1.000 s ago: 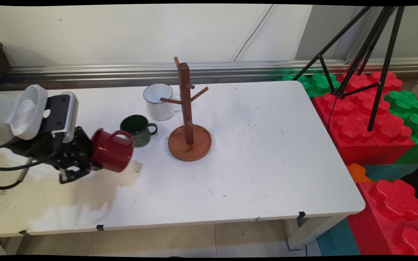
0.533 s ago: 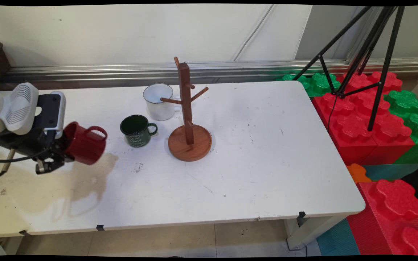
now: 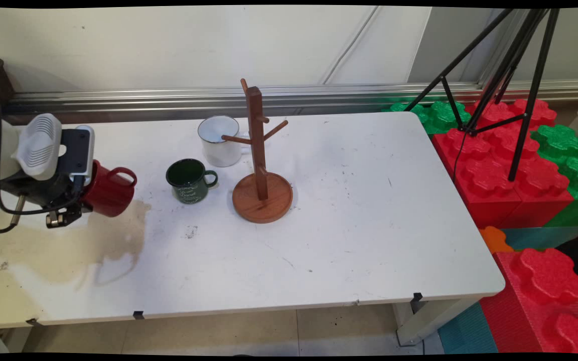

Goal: Place the picked object on the table

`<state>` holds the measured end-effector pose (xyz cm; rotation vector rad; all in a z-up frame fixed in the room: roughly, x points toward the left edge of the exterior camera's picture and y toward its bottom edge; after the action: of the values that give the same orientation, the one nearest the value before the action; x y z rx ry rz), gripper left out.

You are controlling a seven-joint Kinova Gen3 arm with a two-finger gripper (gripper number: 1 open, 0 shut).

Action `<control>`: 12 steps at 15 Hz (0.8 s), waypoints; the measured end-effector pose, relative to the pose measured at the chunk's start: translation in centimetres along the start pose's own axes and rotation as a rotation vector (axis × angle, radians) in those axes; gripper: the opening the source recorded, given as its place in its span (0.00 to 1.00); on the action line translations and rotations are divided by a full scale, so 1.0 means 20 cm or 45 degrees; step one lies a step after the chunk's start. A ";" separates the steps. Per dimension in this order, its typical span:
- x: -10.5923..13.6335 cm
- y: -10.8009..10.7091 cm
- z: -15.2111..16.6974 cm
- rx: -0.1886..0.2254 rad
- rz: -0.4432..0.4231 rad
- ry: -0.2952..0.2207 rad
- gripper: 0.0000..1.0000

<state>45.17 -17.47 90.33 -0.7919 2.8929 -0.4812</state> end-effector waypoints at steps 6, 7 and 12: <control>0.00 -0.06 0.11 0.000 0.019 -0.113 0.00; 0.00 -0.07 0.13 -0.005 0.022 -0.131 0.00; 0.01 -0.10 0.22 -0.041 0.039 -0.203 0.00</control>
<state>46.81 -20.37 86.73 -0.7523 2.7671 -0.3520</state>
